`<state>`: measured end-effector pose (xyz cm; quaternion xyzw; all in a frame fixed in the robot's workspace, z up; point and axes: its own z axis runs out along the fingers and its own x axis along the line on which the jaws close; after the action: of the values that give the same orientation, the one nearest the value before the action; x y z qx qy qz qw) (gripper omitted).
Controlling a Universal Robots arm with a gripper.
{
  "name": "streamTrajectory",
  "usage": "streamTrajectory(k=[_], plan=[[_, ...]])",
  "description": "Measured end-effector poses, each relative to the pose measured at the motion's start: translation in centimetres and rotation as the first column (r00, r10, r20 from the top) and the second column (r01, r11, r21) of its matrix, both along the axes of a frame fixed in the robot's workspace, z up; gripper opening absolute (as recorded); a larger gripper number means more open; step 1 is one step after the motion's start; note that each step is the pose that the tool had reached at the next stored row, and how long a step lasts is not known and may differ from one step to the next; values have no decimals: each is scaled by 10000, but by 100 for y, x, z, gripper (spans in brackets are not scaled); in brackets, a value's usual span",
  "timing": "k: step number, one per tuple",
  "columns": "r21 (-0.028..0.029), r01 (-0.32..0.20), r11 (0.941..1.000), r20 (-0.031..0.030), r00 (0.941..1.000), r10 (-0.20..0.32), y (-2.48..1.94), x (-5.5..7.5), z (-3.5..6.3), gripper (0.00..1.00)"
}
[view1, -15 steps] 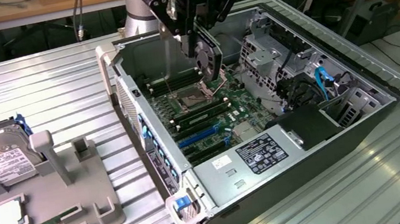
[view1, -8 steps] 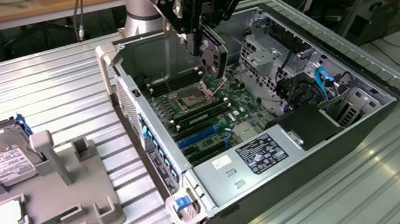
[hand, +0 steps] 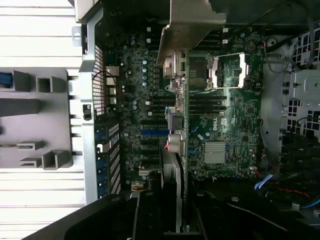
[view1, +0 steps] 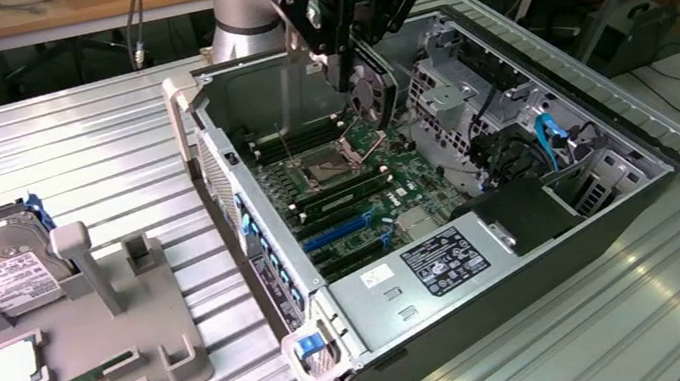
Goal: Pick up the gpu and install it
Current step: 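Pick up the gpu and move the gpu toward the slot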
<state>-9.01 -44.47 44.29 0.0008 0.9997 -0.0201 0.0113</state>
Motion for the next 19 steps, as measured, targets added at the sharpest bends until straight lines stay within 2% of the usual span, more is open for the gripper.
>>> streamTrajectory(k=[19], plan=[[0, 0, 10000, 0, 10000, 0, 0, 367, -7, 28]])
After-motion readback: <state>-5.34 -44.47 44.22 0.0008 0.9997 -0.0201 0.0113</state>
